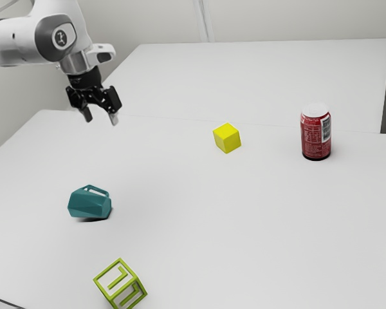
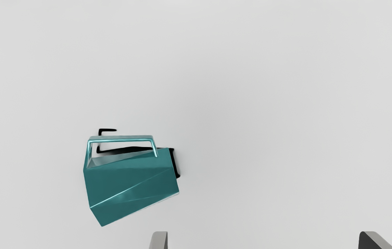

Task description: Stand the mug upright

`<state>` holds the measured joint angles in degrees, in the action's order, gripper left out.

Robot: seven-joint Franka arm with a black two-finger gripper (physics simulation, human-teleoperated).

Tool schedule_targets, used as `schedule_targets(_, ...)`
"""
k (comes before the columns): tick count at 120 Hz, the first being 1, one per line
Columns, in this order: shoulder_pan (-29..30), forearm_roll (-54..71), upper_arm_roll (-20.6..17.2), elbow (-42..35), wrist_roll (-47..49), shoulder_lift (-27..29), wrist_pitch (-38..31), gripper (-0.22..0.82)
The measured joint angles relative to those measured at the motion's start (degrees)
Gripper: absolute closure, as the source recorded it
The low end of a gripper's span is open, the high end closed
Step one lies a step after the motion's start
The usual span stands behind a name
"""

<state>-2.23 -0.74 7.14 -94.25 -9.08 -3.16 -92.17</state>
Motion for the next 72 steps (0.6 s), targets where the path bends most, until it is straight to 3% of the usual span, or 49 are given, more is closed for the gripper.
schedule_targets(15, -1.1, -1.3, 1.0, -0.7, -1.4, 0.1, -3.1, 0.0)
schedule_targets(25, 1.7, -6.3, 1.0, -2.7, -2.1, -0.2, -3.7, 0.0)
schedule_targets(41, 14.5, -16.3, 0.4, -3.3, -3.4, -3.1, -1.5, 0.0)
schedule_targets(59, 28.2, -24.3, -2.9, -3.4, -5.7, -7.4, 1.9, 0.0)
schedule_targets(72, 36.4, -26.8, -8.1, -3.4, -7.2, -10.2, 4.6, 0.0)
